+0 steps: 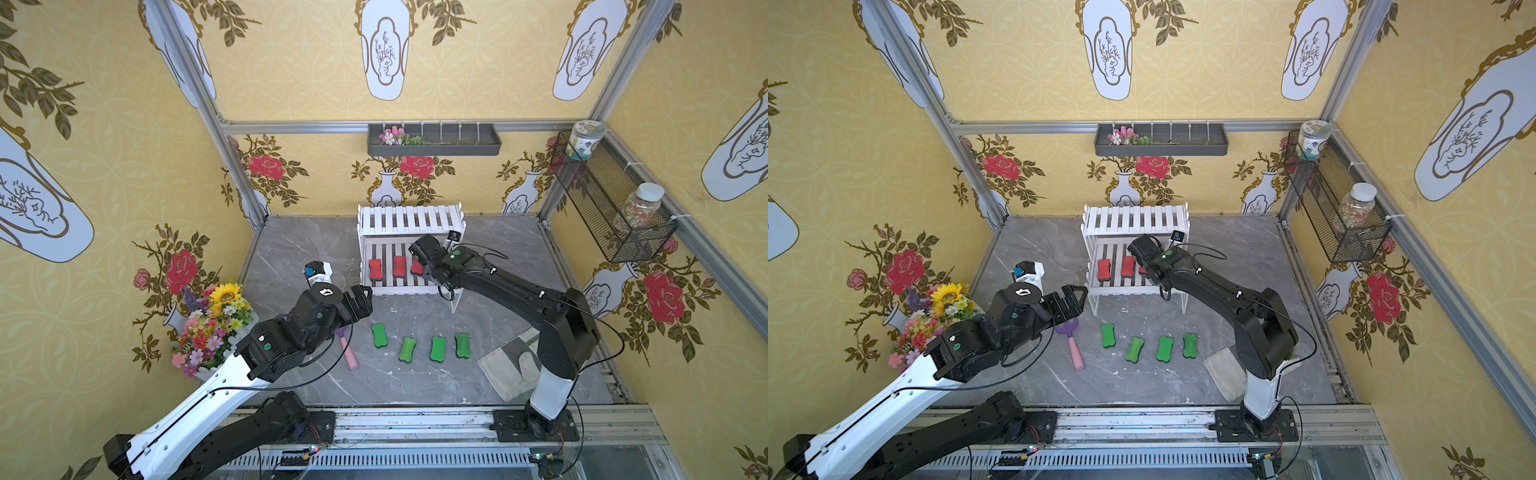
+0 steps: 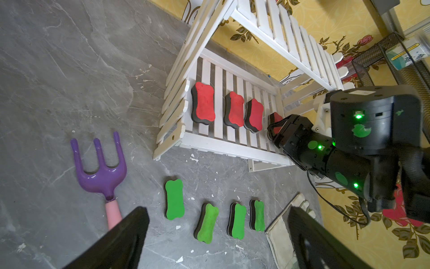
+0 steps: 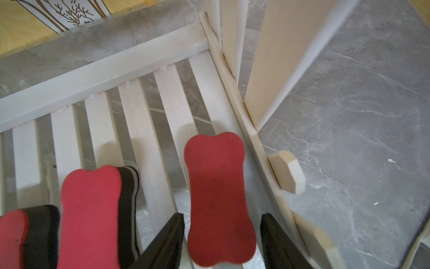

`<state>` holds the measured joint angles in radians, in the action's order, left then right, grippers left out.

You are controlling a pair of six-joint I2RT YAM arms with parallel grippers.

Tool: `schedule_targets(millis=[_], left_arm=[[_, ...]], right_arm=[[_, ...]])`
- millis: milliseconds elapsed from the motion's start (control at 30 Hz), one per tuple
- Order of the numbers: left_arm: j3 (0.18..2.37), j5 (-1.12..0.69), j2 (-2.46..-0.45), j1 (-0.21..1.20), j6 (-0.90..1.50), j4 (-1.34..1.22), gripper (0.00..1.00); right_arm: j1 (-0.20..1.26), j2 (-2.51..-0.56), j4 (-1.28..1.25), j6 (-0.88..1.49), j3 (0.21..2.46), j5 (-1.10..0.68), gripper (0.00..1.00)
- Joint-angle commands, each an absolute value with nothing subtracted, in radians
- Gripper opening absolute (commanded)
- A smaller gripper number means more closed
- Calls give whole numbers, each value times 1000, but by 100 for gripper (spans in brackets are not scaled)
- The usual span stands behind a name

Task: Remove the whiteboard erasers from the shelf
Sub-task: Pick up the whiteboard eraser from the shelf.

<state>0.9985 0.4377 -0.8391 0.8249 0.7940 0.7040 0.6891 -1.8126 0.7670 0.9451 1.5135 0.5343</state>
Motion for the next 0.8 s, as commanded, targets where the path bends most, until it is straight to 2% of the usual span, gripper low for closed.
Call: schedule_targets(millis=[0,400,767], left_arm=[[999,428,-838,823,795,708,100],[992,422,-833,824,798,709,100],[980,433,-821,823,802,713,100]], right_arm=[[687,-1821,757,945,1513,524,55],[684,-1774,642,847,1438,495,42],[690,-1611,367,663,1274,380,39]])
